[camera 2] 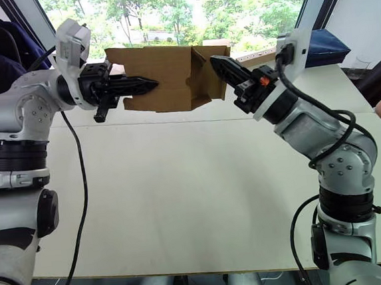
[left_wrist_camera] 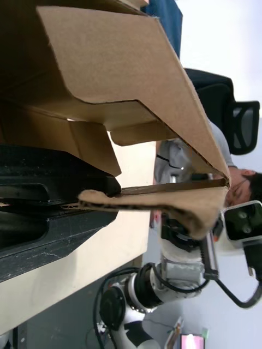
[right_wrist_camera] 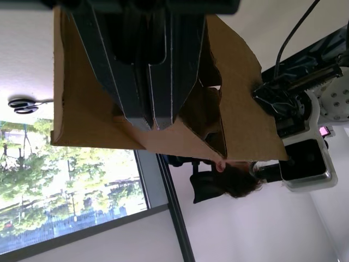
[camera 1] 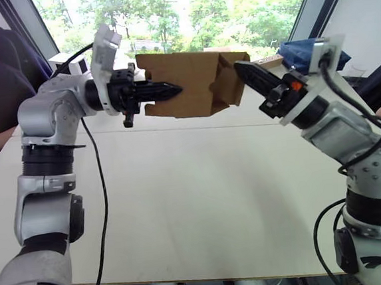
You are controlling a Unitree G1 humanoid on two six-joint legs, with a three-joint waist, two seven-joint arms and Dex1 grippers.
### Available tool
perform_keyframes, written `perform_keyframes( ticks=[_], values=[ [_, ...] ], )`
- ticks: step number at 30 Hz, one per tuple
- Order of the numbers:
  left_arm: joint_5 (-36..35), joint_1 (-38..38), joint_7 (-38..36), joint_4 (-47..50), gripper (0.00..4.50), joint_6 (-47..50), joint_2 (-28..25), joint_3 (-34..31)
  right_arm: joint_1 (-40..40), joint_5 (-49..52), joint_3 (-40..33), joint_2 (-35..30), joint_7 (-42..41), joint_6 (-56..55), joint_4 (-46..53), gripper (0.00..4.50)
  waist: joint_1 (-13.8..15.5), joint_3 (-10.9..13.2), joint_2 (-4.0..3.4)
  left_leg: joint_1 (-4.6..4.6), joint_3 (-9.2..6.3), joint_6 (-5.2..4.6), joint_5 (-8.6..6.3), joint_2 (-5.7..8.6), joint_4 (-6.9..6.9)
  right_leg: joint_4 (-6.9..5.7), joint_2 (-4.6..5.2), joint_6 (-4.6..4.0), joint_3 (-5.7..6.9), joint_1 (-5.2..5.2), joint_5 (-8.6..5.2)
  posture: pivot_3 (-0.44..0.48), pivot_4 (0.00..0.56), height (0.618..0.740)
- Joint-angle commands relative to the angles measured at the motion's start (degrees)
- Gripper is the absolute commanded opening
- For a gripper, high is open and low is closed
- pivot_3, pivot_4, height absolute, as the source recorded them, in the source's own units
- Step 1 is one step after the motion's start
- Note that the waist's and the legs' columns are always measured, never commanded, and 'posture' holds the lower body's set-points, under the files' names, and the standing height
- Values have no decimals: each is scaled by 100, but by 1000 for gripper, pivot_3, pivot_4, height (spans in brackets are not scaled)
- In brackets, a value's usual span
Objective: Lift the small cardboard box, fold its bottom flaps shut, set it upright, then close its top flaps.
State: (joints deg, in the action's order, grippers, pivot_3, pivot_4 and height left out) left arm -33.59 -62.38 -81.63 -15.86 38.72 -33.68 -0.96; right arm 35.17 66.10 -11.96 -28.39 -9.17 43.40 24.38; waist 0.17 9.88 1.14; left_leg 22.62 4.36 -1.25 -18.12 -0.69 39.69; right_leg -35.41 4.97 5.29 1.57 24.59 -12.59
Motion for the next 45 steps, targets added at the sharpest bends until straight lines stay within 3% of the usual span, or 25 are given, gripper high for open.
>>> perform_keyframes(
  ticks=[1,16,24,33,36,40,45],
  values=[
    [-300,73,132,381,0,193,52,-171,38,-33,30,78,-141,-89,147,53,0,0,0,0,0,0,0,0,0,0,0,0,0,0,0,0,150,740],
    [-684,548,697,1054,0,446,534,-99,-128,41,139,193,-437,13,236,53,-50,0,0,-1,-2,0,0,-1,0,-1,-1,2,0,0,1,0,150,740],
    [-541,435,823,744,0,286,563,-109,-262,153,30,104,-549,78,327,53,-83,0,0,-1,-2,0,0,-1,0,-1,-1,2,1,0,1,0,150,740],
    [-462,357,815,539,0,163,490,-122,-1086,1443,-957,-883,-470,382,813,53,-66,1,1,2,-2,-1,-1,1,0,5,2,2,1,0,1,0,150,740],
    [-464,331,807,448,0,145,460,-166,-1938,1821,-1406,-1371,-446,595,990,53,-57,0,1,1,-3,-2,-2,0,0,5,1,2,1,-2,1,0,150,740],
    [-519,317,797,434,0,163,456,-173,-2458,1543,-1322,-1481,-492,473,1049,53,-92,0,1,-4,1,-2,-1,-1,0,6,1,2,-2,-4,1,0,150,740],
    [-607,344,818,560,0,273,500,-164,-2238,647,-764,-1340,-576,206,878,53,-81,0,1,-7,0,-2,-1,-5,0,4,-7,3,-4,-4,0,0,150,740]
  ],
)
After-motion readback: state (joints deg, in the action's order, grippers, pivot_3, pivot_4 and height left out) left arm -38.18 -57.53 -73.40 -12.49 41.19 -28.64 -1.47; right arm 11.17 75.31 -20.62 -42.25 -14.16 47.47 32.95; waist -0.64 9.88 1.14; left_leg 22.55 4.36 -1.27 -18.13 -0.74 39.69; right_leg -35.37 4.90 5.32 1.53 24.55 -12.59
